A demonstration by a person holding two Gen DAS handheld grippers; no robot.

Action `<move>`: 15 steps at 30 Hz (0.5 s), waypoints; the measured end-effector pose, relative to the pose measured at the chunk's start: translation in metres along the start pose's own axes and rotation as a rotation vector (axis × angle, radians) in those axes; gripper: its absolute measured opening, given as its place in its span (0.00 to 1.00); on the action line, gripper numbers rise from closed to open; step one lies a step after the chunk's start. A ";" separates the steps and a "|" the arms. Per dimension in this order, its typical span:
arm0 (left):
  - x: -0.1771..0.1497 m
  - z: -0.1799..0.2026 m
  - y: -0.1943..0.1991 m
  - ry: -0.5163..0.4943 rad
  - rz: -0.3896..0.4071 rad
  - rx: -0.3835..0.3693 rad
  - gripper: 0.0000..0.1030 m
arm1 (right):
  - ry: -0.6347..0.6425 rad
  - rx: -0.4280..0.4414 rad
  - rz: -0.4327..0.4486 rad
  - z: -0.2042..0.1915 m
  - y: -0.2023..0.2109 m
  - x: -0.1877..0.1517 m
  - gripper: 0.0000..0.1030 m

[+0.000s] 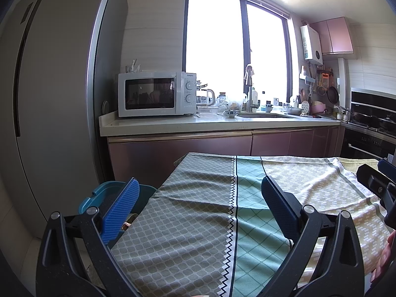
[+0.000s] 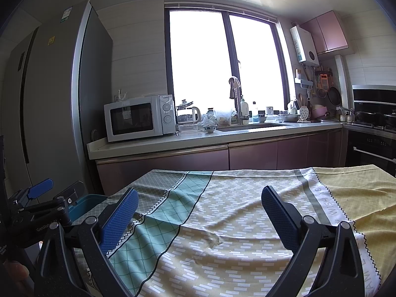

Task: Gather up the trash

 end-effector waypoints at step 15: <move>-0.002 0.001 -0.002 0.001 0.001 -0.001 0.94 | 0.000 -0.001 -0.001 0.000 0.000 0.000 0.94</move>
Point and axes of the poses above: each gripper's, at about its wrist camera, not at the fingertips, and y roughly against the way its jaws point, z to its right, x to its top, the point moved 3 cm from there along -y, roughly the way its jaws point, and after that the axes turned 8 degrees about -x, right-handed, at the moved point
